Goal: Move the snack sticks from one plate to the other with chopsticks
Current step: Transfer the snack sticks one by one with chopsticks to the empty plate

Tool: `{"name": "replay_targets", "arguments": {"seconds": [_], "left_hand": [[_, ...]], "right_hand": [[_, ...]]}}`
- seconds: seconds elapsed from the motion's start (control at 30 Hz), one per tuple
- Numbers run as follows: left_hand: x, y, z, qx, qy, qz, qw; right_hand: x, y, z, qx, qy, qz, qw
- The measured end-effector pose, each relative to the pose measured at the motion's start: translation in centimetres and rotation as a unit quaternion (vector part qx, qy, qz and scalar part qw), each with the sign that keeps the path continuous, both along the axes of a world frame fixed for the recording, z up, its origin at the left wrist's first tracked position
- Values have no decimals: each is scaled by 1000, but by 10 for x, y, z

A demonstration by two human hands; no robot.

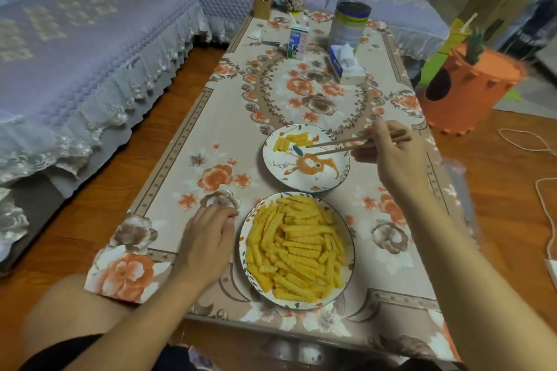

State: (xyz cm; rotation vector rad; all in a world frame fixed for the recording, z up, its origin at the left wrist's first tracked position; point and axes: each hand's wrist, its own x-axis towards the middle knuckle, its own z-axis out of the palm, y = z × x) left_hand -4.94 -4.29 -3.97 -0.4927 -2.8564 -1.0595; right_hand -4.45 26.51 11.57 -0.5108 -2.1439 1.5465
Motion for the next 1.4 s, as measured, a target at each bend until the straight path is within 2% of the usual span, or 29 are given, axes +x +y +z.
{"name": "replay_targets", "arguments": {"seconds": [0.33, 0.6, 0.83, 0.93, 1.07, 1.17, 1.27, 1.4], "left_hand": [[-2, -3, -1, 15, -2, -10, 1000], [-2, -2, 0, 16, -6, -7, 1000], [1, -1, 4, 34, -9, -3, 999], [1, 0, 4, 42, -10, -3, 999], [1, 1, 4, 28, -10, -10, 1000], [1, 0, 1, 17, -2, -18, 1000], [1, -2, 0, 19, 5, -24, 1000], [1, 0, 1, 5, 8, -30, 999]], "right_hand": [[-60, -45, -17, -18, 21, -35, 999], [-66, -56, -20, 79, 2, -37, 996], [-30, -19, -4, -39, 30, -91, 995], [-11, -9, 3, -45, 39, -93, 994], [9, -8, 18, -82, 44, -54, 994], [34, -5, 36, -108, 35, 38, 993], [62, -5, 46, -86, 6, 106, 991], [84, -9, 50, -28, -49, 148, 987]]}}
